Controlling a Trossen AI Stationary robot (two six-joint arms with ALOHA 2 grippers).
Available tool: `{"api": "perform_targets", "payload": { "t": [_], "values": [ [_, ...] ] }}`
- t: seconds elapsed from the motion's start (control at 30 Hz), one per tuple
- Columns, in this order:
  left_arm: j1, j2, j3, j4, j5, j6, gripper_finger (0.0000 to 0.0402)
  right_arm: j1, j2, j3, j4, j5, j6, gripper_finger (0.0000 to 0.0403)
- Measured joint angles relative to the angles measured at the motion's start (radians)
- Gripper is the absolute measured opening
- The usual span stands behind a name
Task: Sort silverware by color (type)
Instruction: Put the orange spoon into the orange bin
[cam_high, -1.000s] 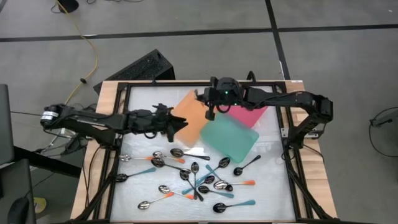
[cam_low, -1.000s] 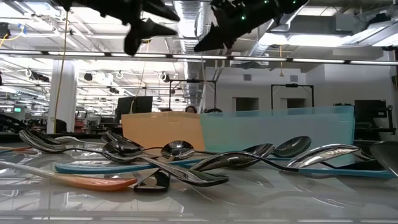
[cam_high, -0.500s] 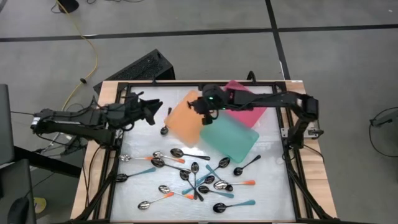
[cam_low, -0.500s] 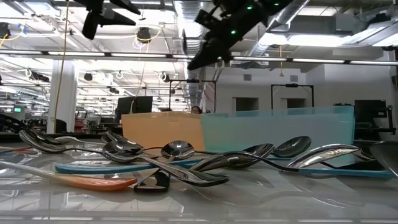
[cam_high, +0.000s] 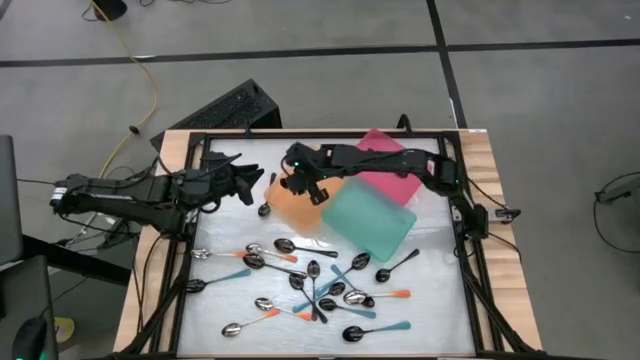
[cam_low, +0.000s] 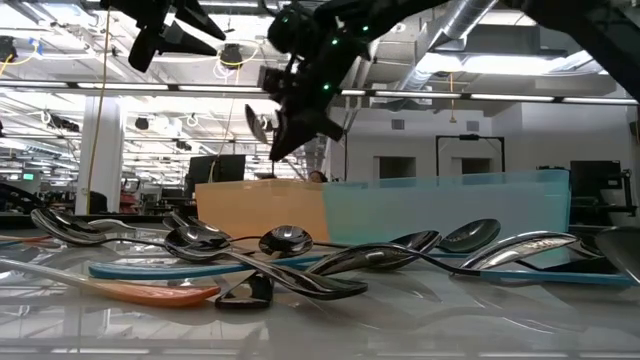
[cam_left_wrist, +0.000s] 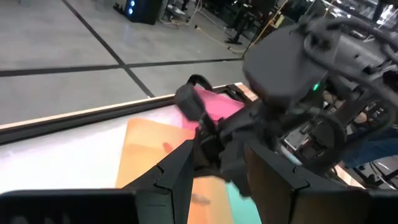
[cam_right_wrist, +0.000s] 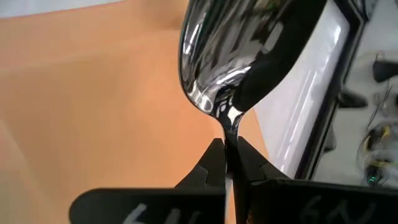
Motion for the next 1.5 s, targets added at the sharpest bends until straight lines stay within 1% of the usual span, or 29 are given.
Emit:
{"api": "perform_targets", "payload": {
  "t": [0.17,0.3,0.43,0.5,0.6,0.73,1.03,1.23,1.5],
  "values": [
    [0.0,0.0,0.0,-0.028,0.001,0.0,0.0126,0.009,0.054,0.001,-0.023,0.072,-0.135,0.0008],
    [0.0,0.0,0.0,-0.047,0.0,-0.002,0.0126,0.015,0.086,0.001,-0.031,0.08,-0.198,0.0008],
    [0.0,0.0,0.0,-0.055,0.0,-0.003,0.0126,0.017,0.105,-0.002,-0.048,0.079,-0.205,0.0007],
    [0.0,0.0,0.0,-0.061,0.0,-0.003,0.0126,0.017,0.125,0.003,-0.01,0.08,-0.211,0.0007],
    [0.0,0.0,0.0,-0.063,-0.001,-0.002,0.0126,0.015,0.131,0.0,-0.034,0.077,-0.2,0.0007],
    [0.001,0.0,0.0,-0.08,-0.004,-0.003,0.0126,0.014,0.145,0.0,-0.049,0.058,-0.208,0.0007],
    [0.001,0.0,0.0,-0.084,-0.007,-0.003,0.0126,-0.003,0.145,0.0,-0.006,0.018,-0.204,0.0007],
    [0.001,0.0,0.0,-0.099,-0.007,-0.003,0.0126,-0.021,0.145,0.0,-0.027,-0.056,-0.205,0.0007],
    [0.001,0.0,0.0,-0.103,-0.007,-0.003,0.0126,-0.028,0.145,-0.016,-0.036,-0.081,-0.208,0.001]
  ]
}}
